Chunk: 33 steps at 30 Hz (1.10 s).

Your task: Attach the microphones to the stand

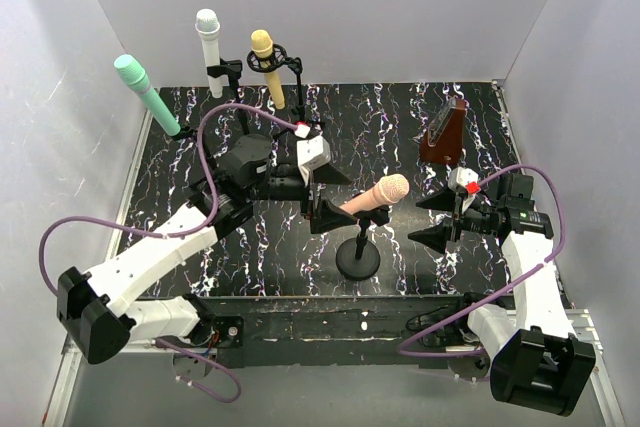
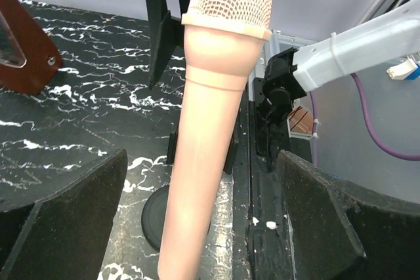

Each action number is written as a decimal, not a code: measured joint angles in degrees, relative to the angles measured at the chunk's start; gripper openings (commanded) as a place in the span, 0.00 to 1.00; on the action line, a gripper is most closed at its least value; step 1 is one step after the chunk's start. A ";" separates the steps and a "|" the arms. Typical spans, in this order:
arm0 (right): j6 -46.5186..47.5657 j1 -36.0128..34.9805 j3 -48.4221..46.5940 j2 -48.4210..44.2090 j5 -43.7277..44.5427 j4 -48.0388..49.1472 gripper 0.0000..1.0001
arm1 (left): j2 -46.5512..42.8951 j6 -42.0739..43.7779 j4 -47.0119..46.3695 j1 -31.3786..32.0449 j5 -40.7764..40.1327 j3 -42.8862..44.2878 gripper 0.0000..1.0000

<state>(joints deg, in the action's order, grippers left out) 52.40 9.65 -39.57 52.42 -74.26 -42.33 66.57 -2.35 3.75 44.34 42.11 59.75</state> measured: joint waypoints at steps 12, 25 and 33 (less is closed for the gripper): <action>0.13 0.04 0.00 0.00 0.00 -0.04 0.91 | 7.41 0.33 -3.17 0.98 4.52 1.49 0.94; 0.15 0.09 0.00 0.00 0.00 -0.07 0.92 | 8.24 2.60 -4.61 4.90 2.08 2.03 0.39; 0.17 0.15 0.00 0.00 0.00 -0.20 0.92 | 8.22 4.90 -2.05 5.03 0.04 3.04 0.06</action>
<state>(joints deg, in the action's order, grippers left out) 52.58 9.80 -39.57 52.42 -74.26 -42.52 74.78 2.55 1.69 49.36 42.15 62.78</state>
